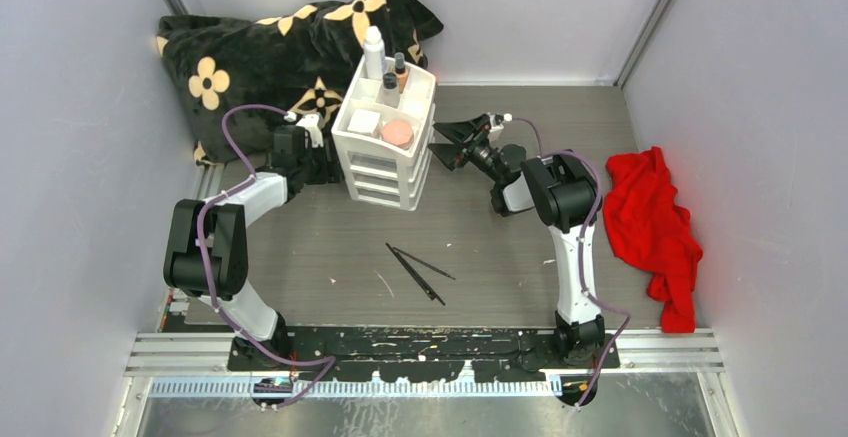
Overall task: Organize the makeup
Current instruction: Open the drawer in the storage box.
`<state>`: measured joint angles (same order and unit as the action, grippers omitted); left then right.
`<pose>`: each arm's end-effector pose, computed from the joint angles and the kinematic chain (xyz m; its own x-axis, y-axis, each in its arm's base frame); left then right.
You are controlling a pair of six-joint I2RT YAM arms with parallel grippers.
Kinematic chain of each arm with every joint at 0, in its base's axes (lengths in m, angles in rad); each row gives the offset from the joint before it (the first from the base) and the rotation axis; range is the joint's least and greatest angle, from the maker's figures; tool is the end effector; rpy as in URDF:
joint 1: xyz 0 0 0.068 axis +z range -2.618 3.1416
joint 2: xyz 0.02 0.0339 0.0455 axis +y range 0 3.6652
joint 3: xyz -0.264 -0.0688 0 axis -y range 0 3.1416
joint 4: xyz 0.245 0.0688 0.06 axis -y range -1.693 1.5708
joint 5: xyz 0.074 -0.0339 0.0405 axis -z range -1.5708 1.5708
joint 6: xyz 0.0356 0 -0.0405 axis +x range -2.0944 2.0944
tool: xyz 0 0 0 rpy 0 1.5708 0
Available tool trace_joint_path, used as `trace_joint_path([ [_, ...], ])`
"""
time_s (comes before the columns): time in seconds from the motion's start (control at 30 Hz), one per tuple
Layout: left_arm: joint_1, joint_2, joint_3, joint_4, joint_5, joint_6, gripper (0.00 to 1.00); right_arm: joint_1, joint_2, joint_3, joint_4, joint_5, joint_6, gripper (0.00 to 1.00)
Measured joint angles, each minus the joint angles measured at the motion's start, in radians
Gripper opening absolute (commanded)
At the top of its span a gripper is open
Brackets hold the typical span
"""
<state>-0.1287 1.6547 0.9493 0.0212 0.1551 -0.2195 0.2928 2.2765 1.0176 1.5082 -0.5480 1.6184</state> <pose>0.3485 -0.0507 0.1944 -0.6652 -0.1308 -0.7351 0.1031 0.9590 -0.2640 0.4012 0.1403 0.1254 -0.7402 0.6674 -0.0823 -0.2012 -0.1031 0.9741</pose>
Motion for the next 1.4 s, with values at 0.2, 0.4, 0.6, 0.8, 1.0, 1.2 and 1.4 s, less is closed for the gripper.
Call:
trace_joint_path([
  [0.2,0.000,0.000,0.000,0.000,0.003,0.000,0.71,0.016,0.017,0.043,-0.002,0.000,-0.006,1.00],
  [0.4,0.000,0.000,0.000,0.000,0.004,0.000,0.71,0.021,0.028,0.056,-0.001,0.000,-0.005,1.00],
  [0.6,0.000,0.000,0.000,0.000,0.004,0.000,0.71,0.024,0.043,0.064,-0.001,0.001,-0.003,1.00],
  [0.8,0.000,0.000,0.000,0.000,0.004,0.000,0.71,0.026,0.056,0.090,-0.001,-0.005,0.001,1.00],
  [1.0,0.000,0.000,0.000,0.000,0.005,0.000,0.71,0.023,0.056,0.105,-0.002,-0.018,0.000,1.00],
  [1.2,0.000,0.000,0.000,0.000,0.005,0.000,0.71,0.022,0.056,0.104,-0.002,-0.022,0.000,1.00],
  [1.4,0.000,0.000,0.000,0.000,0.007,0.000,0.71,0.018,0.031,0.071,-0.002,-0.026,-0.003,1.00],
])
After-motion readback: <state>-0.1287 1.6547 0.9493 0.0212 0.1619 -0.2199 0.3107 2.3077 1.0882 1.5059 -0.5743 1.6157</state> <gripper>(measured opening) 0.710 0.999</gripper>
